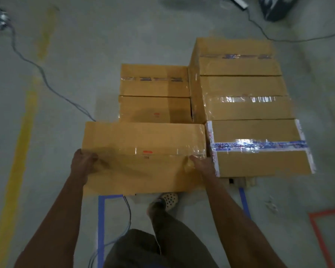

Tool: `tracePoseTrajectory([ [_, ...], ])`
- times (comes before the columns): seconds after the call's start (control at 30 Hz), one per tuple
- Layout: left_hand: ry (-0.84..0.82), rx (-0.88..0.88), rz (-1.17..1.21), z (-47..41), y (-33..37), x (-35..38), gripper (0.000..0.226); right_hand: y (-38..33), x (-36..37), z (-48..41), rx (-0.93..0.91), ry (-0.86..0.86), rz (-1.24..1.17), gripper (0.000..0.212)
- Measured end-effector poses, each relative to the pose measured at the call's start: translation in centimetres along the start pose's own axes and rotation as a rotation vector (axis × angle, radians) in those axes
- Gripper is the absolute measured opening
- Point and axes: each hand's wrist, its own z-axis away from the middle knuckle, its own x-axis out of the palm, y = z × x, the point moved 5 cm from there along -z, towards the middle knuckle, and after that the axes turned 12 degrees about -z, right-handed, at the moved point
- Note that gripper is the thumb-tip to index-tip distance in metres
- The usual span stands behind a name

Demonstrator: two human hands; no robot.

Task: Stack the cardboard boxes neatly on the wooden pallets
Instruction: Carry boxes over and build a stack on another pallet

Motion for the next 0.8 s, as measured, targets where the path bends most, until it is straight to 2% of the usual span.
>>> tracePoseTrajectory([
  [0.07,-0.066,-0.011,-0.006,-1.7,0.9,0.9,0.023,-3.8,-1.4,4.3,0.004,0.041,0.025,0.109],
  [0.1,-0.124,-0.018,-0.047,-2.7,0.9,1.6,0.031,-5.5,-2.1,6.6,0.001,0.081,0.066,0.100],
  [0.17,-0.262,-0.006,-0.170,-5.7,-0.9,3.6,0.066,-6.9,-2.5,9.0,-0.014,0.145,0.133,0.085],
  [0.2,-0.328,-0.029,-0.214,-6.1,-1.7,4.7,0.074,-7.1,-2.6,10.2,-0.015,0.154,0.160,0.079],
  [0.3,-0.379,-0.060,-0.324,-2.0,-1.3,7.0,0.065,-5.3,-1.1,12.7,0.030,0.006,0.166,0.068],
  [0.4,-0.359,-0.021,-0.392,-0.1,-1.6,8.1,0.027,-0.6,1.8,11.5,0.057,-0.142,0.215,0.056],
  [0.47,-0.394,-0.057,-0.367,0.6,-2.4,8.3,0.031,2.7,3.6,9.8,0.085,-0.192,0.268,0.050],
  [0.53,-0.368,-0.080,-0.345,0.6,-3.3,8.2,0.024,2.1,2.7,13.1,0.047,-0.188,0.262,0.048],
  [0.6,-0.323,-0.081,-0.329,0.1,-4.1,7.3,0.044,1.1,2.2,15.6,-0.015,-0.182,0.223,0.039],
  [0.67,-0.266,-0.067,-0.346,-0.5,-4.6,6.6,0.059,1.5,2.0,15.8,-0.044,-0.185,0.168,0.041],
  [0.8,-0.151,-0.028,-0.408,-2.5,-6.1,5.9,0.078,8.0,3.3,10.3,-0.030,-0.168,-0.020,0.084],
])
